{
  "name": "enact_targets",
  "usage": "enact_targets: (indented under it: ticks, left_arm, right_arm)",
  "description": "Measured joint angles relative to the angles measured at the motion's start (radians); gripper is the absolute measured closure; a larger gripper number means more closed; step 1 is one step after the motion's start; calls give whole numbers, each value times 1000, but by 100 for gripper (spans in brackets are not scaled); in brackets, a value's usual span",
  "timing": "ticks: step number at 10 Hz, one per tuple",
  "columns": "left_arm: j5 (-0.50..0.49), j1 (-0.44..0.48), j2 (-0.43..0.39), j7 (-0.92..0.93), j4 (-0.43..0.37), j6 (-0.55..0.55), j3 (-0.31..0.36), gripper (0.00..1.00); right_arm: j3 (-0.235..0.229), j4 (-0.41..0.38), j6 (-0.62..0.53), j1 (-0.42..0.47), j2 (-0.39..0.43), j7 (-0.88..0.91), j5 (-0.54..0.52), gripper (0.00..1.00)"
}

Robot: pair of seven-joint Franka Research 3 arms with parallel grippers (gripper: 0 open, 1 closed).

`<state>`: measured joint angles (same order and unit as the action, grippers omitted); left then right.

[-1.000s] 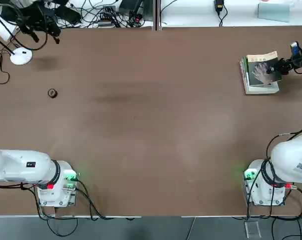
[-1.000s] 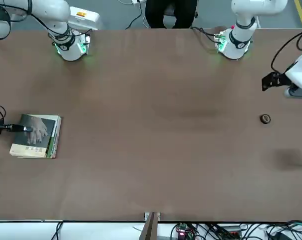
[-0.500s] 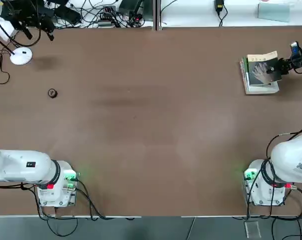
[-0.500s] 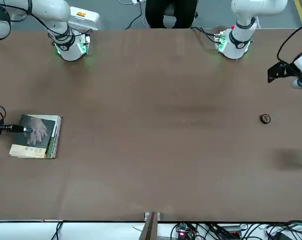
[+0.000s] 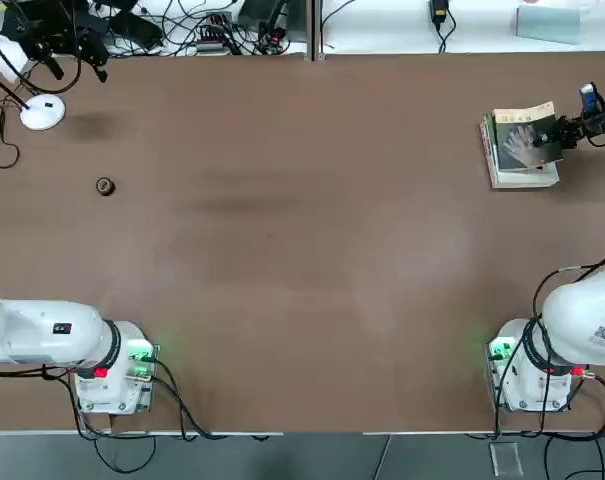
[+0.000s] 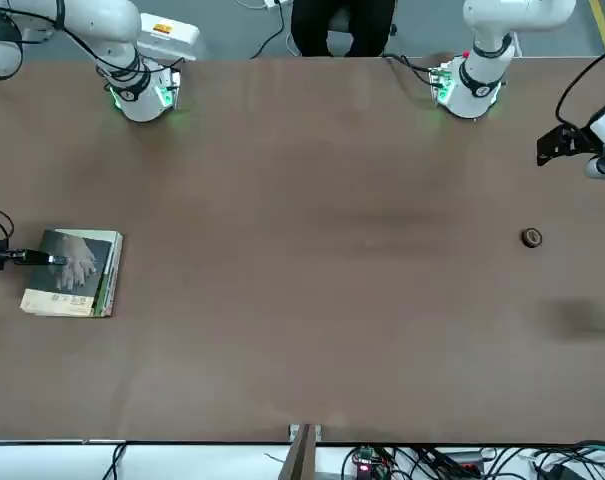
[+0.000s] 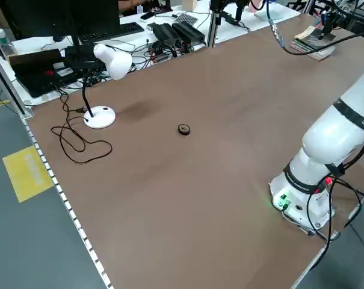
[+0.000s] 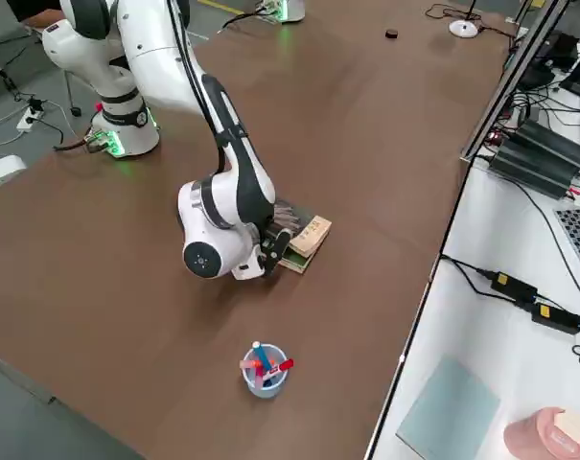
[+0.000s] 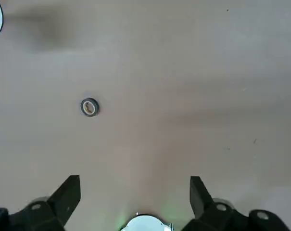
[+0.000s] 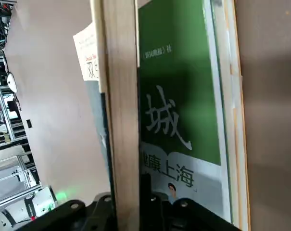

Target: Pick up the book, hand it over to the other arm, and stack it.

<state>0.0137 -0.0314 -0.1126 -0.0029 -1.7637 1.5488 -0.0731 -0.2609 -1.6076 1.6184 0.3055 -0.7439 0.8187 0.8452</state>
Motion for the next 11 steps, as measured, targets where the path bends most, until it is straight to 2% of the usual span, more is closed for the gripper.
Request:
enact_targets:
  ticks: [11]
  left_arm:
    - [0, 2, 0, 0, 0, 1, 0, 0]
  right_arm:
    - [-2, -2, 1, -16, 0, -1, -1, 84]
